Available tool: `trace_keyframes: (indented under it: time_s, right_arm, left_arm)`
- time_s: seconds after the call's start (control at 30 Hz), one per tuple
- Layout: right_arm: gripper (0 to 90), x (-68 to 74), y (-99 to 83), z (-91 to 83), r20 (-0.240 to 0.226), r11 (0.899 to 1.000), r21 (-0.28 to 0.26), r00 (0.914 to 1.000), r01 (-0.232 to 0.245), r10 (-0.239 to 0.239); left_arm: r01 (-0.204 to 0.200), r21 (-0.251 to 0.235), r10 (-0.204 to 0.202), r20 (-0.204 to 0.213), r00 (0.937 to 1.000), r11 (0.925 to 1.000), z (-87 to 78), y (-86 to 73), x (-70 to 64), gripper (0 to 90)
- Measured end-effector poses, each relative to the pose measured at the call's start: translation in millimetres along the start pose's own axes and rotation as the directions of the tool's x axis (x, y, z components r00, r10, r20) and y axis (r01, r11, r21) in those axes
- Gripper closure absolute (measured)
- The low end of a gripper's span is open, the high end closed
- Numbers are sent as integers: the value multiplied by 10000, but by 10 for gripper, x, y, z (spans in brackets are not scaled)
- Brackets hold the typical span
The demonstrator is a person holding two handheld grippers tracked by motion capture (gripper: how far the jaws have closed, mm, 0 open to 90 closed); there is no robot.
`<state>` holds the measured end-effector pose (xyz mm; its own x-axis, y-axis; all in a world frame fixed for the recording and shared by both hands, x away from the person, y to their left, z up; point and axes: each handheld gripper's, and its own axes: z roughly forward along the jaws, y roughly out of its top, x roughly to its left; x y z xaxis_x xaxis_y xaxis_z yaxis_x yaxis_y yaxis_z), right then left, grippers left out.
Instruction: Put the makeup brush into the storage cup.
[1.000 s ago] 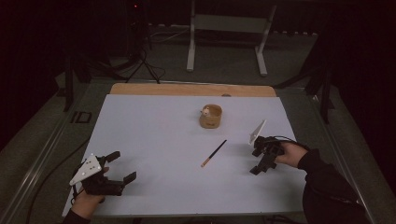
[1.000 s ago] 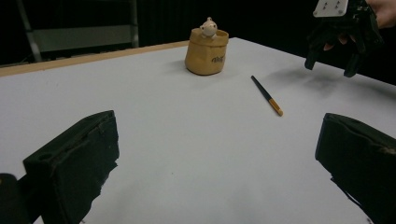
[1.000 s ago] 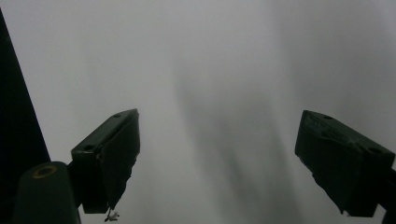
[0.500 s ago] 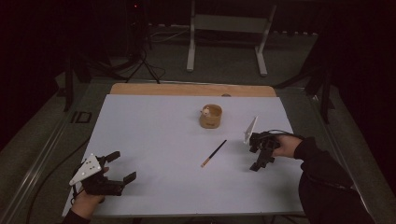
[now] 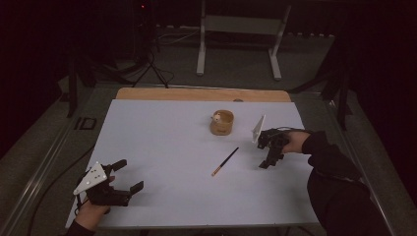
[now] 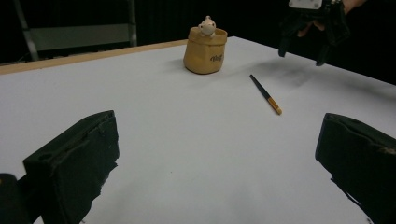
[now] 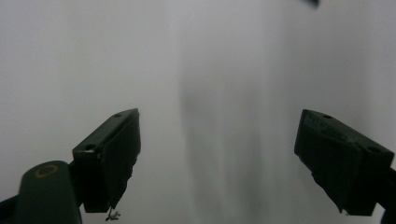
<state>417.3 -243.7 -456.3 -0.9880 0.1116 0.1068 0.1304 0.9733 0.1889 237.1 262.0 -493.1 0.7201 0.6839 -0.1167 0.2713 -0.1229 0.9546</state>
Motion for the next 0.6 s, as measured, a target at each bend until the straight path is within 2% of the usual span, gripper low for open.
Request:
trace_keyframes:
  time_s: [0.07, 0.13, 0.2, 0.3, 0.4, 0.43, 0.6]
  right_arm:
    - [147, -36, 32, -1, 134, 9997, -205, 9998, 140, -137]
    - [147, -75, 65, 10, -19, 9997, -136, 9998, -178, 178]
    - [147, -101, 90, 29, -43, 9998, -102, 9998, -181, 181]
    - [145, -128, 137, 57, 160, 9996, -116, 9995, 265, -263]
    - [140, -141, 169, 74, 111, 9986, -133, 9986, 511, -509]
    - [141, -143, 202, 92, 91, 9961, -246, 9964, 847, -845]
    - [145, -164, 278, 118, -49, 9960, -73, 9960, 893, -893]
  left_arm:
    - [2, 7, -2, 3, 10000, 10000, 0, -1, 1, 7]
    - [29, 6, -29, 18, 10000, 10000, 0, -1, 2, 7]
    - [30, 20, -31, 24, 10000, 10000, 1, -2, 4, 7]
    - [28, 35, -28, 48, 10000, 10000, 1, -4, 5, 7]
    - [36, 44, -36, 61, 10000, 10000, 2, -5, 5, 7]
    - [34, 45, -34, 78, 10000, 10000, 3, -5, 5, 7]
    - [59, 34, -59, 86, 9999, 10000, 4, -6, 7, 7]
